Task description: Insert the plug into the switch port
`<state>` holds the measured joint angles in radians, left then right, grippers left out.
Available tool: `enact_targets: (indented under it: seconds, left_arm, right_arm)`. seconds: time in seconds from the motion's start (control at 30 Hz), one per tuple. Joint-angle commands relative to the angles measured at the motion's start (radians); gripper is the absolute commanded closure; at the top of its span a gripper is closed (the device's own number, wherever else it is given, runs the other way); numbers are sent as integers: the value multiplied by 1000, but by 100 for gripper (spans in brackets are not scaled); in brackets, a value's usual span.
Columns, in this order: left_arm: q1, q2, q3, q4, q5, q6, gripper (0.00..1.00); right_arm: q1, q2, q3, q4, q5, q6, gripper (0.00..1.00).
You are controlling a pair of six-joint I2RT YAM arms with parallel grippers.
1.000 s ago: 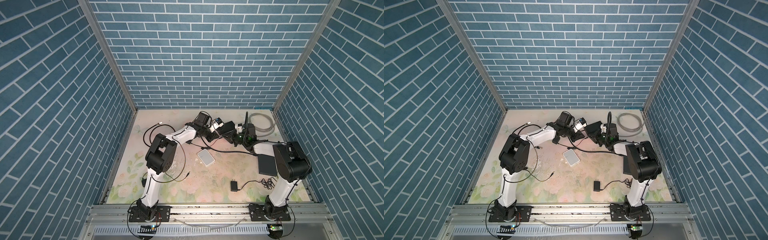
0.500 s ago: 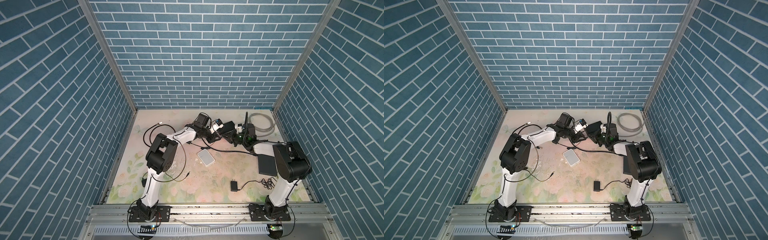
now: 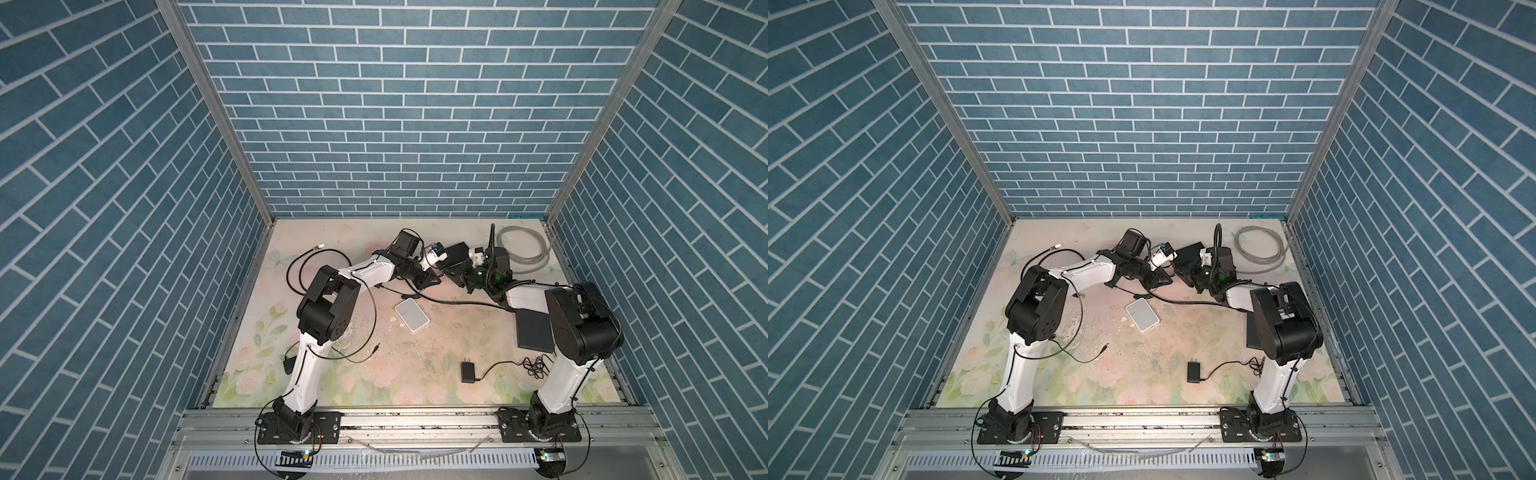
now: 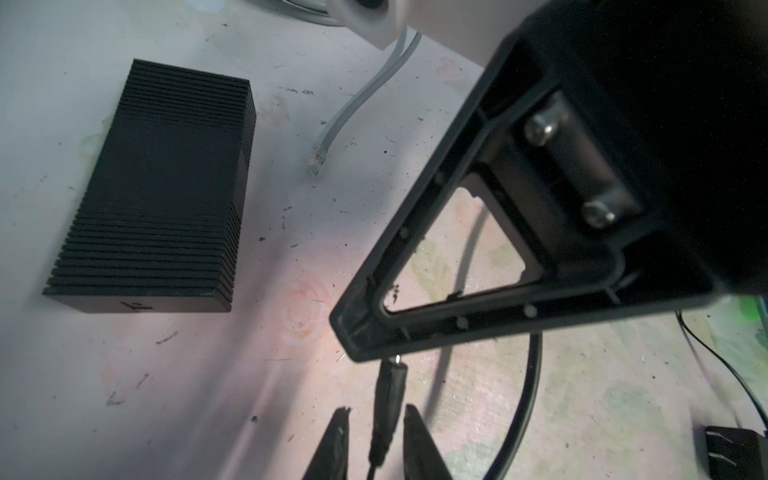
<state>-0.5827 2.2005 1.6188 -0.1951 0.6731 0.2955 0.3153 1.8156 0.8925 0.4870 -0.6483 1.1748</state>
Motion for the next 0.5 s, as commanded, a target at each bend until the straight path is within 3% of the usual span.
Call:
enact_targets:
  seconds: [0.0, 0.2, 0.33, 0.47]
  left_arm:
    - [-1, -17, -8, 40, 24, -7, 73]
    - [1, -19, -14, 76, 39, -25, 75]
    - [4, -15, -7, 61, 49, -17, 88]
    - [9, -18, -7, 51, 56, -11, 94]
  right_arm:
    - [7, 2, -15, 17, -6, 31, 95]
    - [8, 7, -16, 10, -7, 24, 94]
    - [8, 8, -20, 14, -9, 25, 95]
    - [7, 11, -17, 15, -5, 23, 95]
